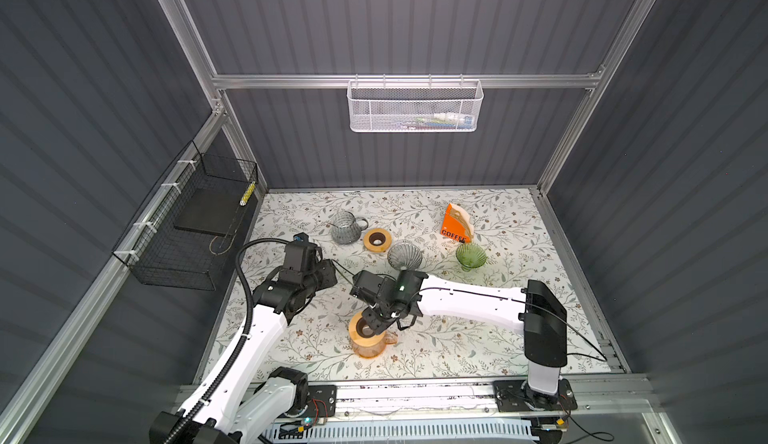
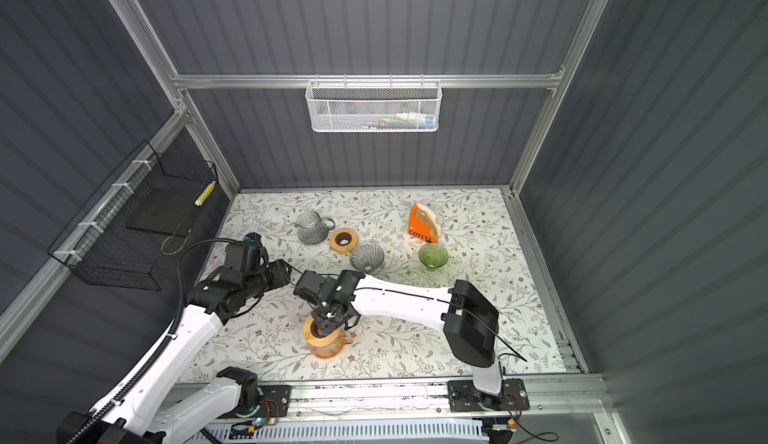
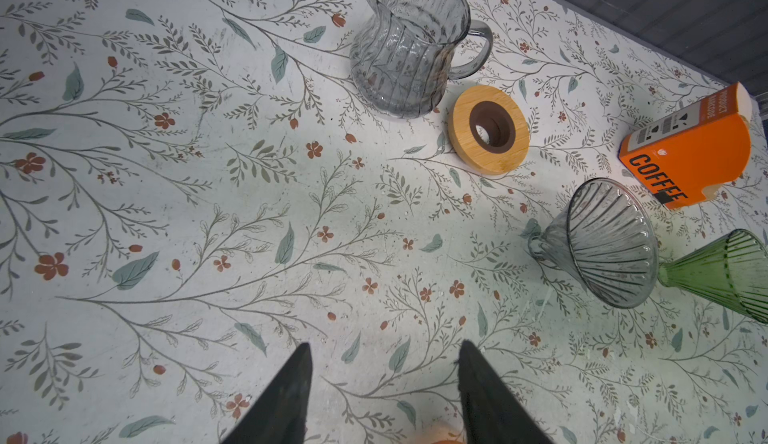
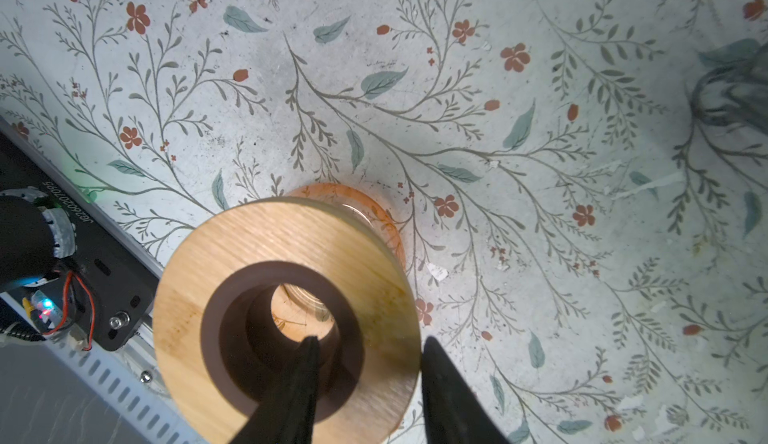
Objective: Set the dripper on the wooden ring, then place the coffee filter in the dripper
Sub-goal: 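Lower the bamboo stand onto the pink pitcher's mouth with the right gripper, then release the stand and move the right gripper to the clear glass dripper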
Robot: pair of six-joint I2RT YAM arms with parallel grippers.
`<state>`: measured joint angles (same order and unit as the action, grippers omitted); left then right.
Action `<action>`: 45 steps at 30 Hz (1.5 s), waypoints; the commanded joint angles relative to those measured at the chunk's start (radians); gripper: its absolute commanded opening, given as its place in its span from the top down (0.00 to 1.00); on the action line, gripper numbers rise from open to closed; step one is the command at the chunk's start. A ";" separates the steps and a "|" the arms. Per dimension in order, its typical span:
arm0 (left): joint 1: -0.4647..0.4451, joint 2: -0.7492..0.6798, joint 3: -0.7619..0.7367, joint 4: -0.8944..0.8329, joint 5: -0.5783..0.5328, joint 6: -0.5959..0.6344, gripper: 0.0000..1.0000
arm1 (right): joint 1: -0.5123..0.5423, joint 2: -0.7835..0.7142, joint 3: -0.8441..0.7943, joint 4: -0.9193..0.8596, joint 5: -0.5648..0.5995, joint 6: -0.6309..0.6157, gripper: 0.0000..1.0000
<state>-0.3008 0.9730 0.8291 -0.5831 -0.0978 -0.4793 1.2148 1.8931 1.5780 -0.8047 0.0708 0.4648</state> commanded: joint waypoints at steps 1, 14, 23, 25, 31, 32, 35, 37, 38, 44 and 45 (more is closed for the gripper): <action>-0.004 -0.018 0.011 -0.028 -0.004 0.014 0.43 | 0.007 -0.026 -0.013 0.005 -0.003 0.010 0.57; -0.004 -0.009 0.059 -0.074 0.009 0.026 0.43 | 0.002 -0.140 -0.054 0.049 0.086 0.015 0.57; -0.004 0.051 0.109 -0.084 0.029 0.104 0.42 | -0.079 -0.253 -0.162 0.102 0.120 0.044 0.57; -0.004 0.087 0.147 -0.096 0.030 0.117 0.43 | -0.113 -0.294 -0.206 0.121 0.135 0.047 0.57; -0.004 0.108 0.181 -0.049 0.103 0.092 0.43 | -0.264 -0.430 -0.340 0.190 0.074 0.053 0.56; -0.004 0.104 0.177 -0.036 0.112 0.085 0.42 | -0.288 -0.447 -0.354 0.195 0.065 0.051 0.56; -0.004 0.114 0.184 -0.027 0.136 0.070 0.42 | -0.361 -0.478 -0.382 0.198 0.051 0.028 0.56; -0.004 0.122 0.185 -0.022 0.153 0.066 0.42 | -0.405 -0.488 -0.396 0.203 0.044 0.018 0.55; -0.004 0.122 0.183 -0.016 0.160 0.064 0.42 | -0.422 -0.491 -0.403 0.211 0.038 0.014 0.55; -0.004 0.134 0.134 0.073 0.208 0.028 0.42 | -0.515 -0.471 -0.428 0.288 -0.015 0.023 0.54; -0.004 0.138 0.126 0.091 0.221 0.021 0.42 | -0.528 -0.459 -0.425 0.300 -0.036 0.023 0.54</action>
<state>-0.3008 1.0946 0.9806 -0.5518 0.0700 -0.4278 0.7097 1.4155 1.1572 -0.5591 0.0837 0.4900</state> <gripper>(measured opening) 0.578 0.461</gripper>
